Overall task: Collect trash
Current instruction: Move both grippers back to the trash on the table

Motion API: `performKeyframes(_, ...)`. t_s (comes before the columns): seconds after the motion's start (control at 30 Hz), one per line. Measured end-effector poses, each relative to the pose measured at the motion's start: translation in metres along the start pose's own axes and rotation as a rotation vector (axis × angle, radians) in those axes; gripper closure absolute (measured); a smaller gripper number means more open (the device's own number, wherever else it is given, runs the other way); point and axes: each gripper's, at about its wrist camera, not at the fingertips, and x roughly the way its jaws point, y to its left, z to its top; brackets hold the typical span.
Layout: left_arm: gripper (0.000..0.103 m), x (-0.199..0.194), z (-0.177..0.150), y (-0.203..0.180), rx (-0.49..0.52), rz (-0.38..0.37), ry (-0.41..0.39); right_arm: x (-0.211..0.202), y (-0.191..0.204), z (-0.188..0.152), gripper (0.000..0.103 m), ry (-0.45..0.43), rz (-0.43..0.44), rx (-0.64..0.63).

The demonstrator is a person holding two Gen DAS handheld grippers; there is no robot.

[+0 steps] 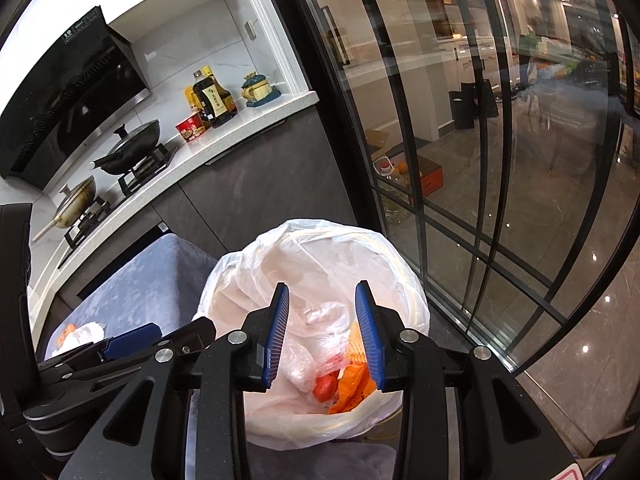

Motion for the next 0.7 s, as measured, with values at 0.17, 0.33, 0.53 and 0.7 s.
performKeyframes(0.17,0.032,-0.02,-0.003,0.016,-0.028,0.016,-0.03,-0.011,0.012,0.0,0.063,-0.016,0.019,-0.015)
performKeyframes(0.33,0.027,-0.041,-0.01,0.046,-0.083,0.048,-0.053,-0.019,0.035,-0.005,0.063,-0.015,0.047,-0.05)
performKeyframes(0.53,0.023,-0.069,-0.024,0.097,-0.171,0.101,-0.087,-0.025,0.073,-0.018,0.062,-0.001,0.096,-0.1)
performKeyframes(0.7,0.021,-0.091,-0.036,0.144,-0.255,0.142,-0.106,-0.025,0.118,-0.034,0.061,0.023,0.144,-0.162)
